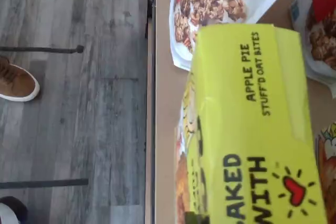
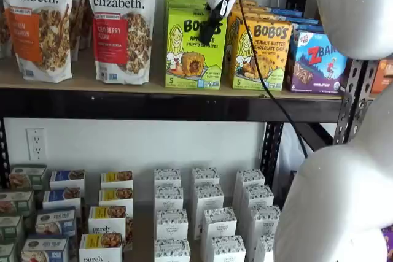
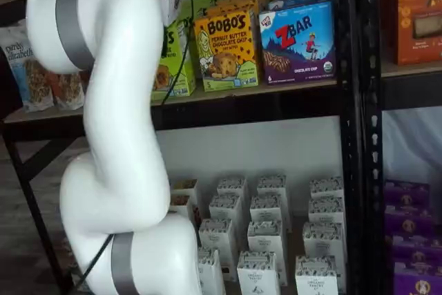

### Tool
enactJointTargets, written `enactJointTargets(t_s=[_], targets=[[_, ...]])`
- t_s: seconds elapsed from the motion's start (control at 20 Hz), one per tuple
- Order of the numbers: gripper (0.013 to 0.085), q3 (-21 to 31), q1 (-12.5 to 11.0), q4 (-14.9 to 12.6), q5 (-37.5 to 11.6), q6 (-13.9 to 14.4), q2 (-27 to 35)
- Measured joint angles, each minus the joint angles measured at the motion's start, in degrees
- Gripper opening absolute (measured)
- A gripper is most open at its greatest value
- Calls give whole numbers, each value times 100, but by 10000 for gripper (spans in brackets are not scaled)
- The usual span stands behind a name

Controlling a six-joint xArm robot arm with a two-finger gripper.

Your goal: Pick the green box on the top shelf, the fourth from the left

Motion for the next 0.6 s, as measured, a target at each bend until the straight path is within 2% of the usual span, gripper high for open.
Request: enactJointTargets(t_s=[0.15,0.2,0.6], targets=[[290,1,-2,14,2,-1,-5],[250,5,-2,17,-1,0,-9],[250,-55,25,-72,63,39,5]])
